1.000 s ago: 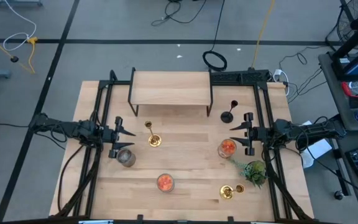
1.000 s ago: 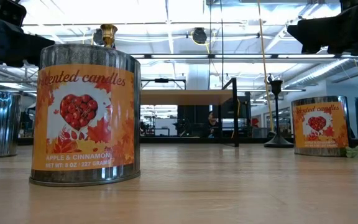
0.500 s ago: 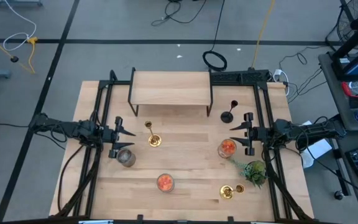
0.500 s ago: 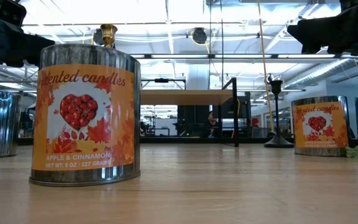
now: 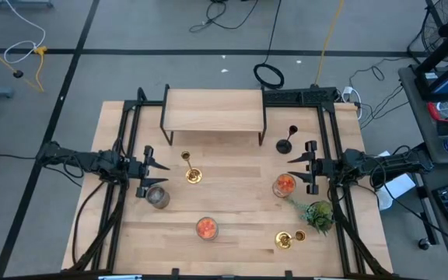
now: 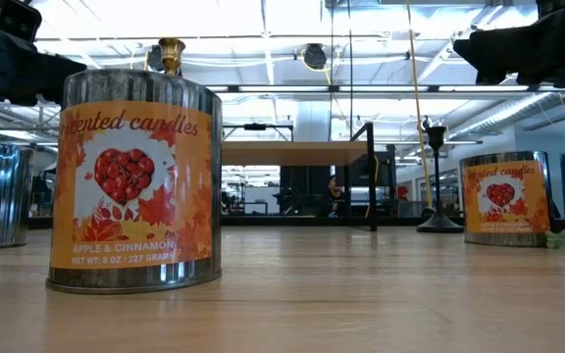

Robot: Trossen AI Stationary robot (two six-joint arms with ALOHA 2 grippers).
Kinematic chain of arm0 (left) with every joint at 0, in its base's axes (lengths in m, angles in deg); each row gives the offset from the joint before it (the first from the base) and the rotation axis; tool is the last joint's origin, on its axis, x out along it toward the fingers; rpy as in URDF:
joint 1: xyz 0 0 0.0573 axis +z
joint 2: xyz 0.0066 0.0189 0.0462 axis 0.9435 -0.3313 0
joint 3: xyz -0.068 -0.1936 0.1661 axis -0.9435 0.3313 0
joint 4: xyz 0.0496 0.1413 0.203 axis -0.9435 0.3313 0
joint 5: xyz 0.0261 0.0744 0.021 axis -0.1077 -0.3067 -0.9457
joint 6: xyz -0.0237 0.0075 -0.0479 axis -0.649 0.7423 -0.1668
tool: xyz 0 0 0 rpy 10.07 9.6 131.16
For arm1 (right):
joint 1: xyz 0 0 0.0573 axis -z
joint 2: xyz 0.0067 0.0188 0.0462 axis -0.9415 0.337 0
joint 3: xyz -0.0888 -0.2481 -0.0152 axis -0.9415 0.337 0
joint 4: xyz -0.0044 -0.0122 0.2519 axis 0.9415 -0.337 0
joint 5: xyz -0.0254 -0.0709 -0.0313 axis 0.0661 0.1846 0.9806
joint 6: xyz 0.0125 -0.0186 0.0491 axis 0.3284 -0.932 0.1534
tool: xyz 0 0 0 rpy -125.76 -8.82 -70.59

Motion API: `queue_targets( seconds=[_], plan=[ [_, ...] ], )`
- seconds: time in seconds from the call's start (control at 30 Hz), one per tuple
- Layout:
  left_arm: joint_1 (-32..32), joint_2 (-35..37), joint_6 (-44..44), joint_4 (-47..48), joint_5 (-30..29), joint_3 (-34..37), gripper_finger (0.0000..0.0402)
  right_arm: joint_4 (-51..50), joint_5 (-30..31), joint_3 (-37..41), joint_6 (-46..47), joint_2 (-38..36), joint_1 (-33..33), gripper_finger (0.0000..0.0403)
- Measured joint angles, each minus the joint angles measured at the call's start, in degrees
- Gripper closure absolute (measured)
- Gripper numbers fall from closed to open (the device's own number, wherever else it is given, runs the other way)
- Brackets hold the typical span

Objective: Pick & Place candle stick holders

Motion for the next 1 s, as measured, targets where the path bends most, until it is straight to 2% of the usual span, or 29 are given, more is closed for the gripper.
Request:
queue_targets(
  seconds=[0.33, 0.5, 0.77, 1.0],
  plan=[
    [0.0, 0.0, 0.0, 0.0, 0.0, 0.0, 0.0229, 0.0, 0.0, 0.0, 0.2, 0.0, 0.0, 0.025],
    [0.0, 0.0, 0.0, 0.0, 0.0, 0.0, 0.0229, 0.3, 0.0, 0.0, 7.3, 0.0, -0.1, 0.025],
    [0.0, 0.0, 0.0, -2.4, 0.0, 0.0, 0.0229, 1.0, 0.0, 0.0, 7.4, 0.0, -0.1, 0.025],
    [0.0, 0.0, -9.3, -8.5, 0.2, 0.0, 0.0229, 1.4, 0.0, 0.0, 7.2, 0.0, -0.1, 0.025]
  ],
)
